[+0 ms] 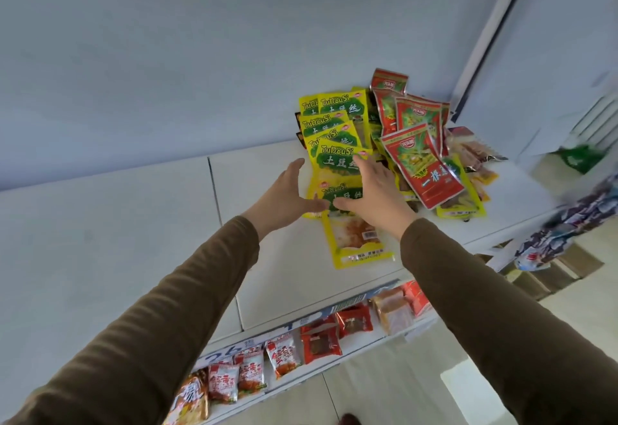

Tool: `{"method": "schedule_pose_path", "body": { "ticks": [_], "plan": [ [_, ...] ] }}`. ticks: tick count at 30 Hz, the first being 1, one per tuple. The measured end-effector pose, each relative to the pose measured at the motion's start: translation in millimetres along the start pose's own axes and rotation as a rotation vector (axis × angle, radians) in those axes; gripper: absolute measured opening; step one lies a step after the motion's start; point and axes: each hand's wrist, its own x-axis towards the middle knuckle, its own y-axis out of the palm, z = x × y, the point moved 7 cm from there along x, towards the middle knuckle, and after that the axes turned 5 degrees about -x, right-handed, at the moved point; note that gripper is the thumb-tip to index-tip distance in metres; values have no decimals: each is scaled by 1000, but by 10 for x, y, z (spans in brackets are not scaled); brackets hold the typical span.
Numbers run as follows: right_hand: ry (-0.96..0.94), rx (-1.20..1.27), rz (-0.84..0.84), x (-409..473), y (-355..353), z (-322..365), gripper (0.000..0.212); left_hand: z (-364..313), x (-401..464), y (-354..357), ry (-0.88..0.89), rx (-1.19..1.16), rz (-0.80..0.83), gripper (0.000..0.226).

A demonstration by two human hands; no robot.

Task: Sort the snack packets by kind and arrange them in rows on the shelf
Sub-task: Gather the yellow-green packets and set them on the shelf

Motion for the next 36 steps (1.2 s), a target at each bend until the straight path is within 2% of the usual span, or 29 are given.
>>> {"method": "schedule_pose_path", "body": {
  "ticks": [2,5,9,12,15,19,23,26,28,31,36],
  "plan": [
    [11,5,51,99,15,-50,113,-23,78,100,-37,-31,25,123],
    [10,38,65,223,31,-96,122,-67,183,224,-25,-10,-9,142],
    [-79,200,-72,406,-42,-136,126,-63,357,268,-49,-83,-118,148],
    [-97,400,-103,528,-108,-225,122,-106,420,290,-109,-228,-181,136],
    [-69,701,-67,660,-90,-348,120,-124,469,302,-144,-343,-254,126],
    [-58,936,-14,667,-41,-389,109,-90,499,295,-162,-362,-403,110],
    [-87,1028,79,651,-9,-353,66,-53,454,272,-97,-487,-524,57],
    [-115,1042,123,670,-1,-284,38,-64,388,260,-53,-608,-552,34],
    [-97,1069,119,689,19,-267,29,-99,333,256,-8,-640,-566,30],
    [-16,1154,133,713,54,-282,25,-207,229,231,47,-556,-586,36],
    [50,1259,180,751,34,-167,35,-377,102,330,145,-640,-388,55]
  ]
}}
